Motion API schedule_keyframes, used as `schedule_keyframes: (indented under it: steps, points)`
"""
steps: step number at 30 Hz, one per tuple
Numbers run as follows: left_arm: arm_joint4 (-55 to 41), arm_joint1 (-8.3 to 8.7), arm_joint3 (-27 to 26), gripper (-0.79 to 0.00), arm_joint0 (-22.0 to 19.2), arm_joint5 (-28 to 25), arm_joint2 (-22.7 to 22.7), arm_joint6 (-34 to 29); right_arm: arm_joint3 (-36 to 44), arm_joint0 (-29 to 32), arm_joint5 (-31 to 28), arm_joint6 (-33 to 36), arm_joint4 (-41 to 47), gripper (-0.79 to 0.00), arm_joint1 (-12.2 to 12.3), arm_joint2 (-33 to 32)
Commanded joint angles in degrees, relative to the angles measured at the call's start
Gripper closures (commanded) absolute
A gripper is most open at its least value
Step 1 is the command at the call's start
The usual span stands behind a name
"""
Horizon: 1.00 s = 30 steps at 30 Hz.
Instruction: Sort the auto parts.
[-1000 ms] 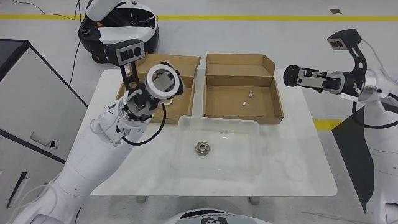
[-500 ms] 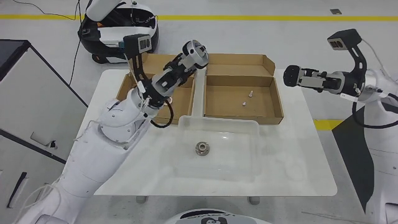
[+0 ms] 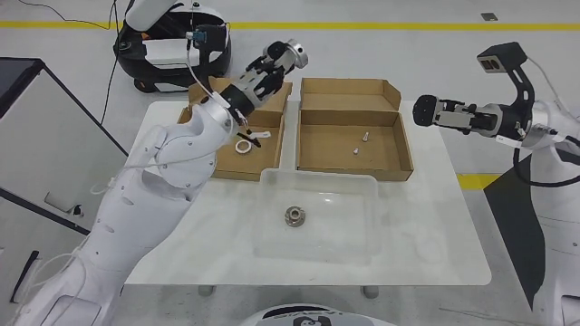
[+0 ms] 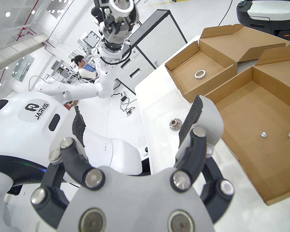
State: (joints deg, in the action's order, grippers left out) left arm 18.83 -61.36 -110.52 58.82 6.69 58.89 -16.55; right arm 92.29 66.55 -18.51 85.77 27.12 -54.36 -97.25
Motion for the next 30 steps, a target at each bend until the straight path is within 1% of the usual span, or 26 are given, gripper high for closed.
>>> schedule_keyframes:
  steps: [1,10,19,22,24,30]
  points:
    - [4.35,0.04,0.34,0.000,0.21,2.15,-0.38,-1.26,0.00,0.00,0.00,0.00,0.02,-0.785,0.00,0.00]
    - [19.84,0.28,1.31,0.000,1.17,9.21,-2.78,-10.78,0.00,0.00,0.00,0.00,0.02,-0.785,0.00,0.00]
    - [27.92,0.08,2.81,0.000,1.00,15.94,-3.66,-21.32,0.00,0.00,0.00,0.00,0.02,-0.785,0.00,0.00]
    - [28.92,-0.06,4.03,0.000,-0.15,15.92,-3.86,-25.65,0.00,0.00,0.00,0.00,0.02,-0.785,0.00,0.00]
    - [27.19,-0.32,5.24,0.000,-1.31,16.10,-3.37,-27.71,0.00,0.00,0.00,0.00,0.02,-0.785,0.00,0.00]
    - [26.43,-0.97,10.62,0.000,-6.30,14.22,-3.57,-34.74,0.00,0.00,0.00,0.00,0.02,-0.785,0.00,0.00]
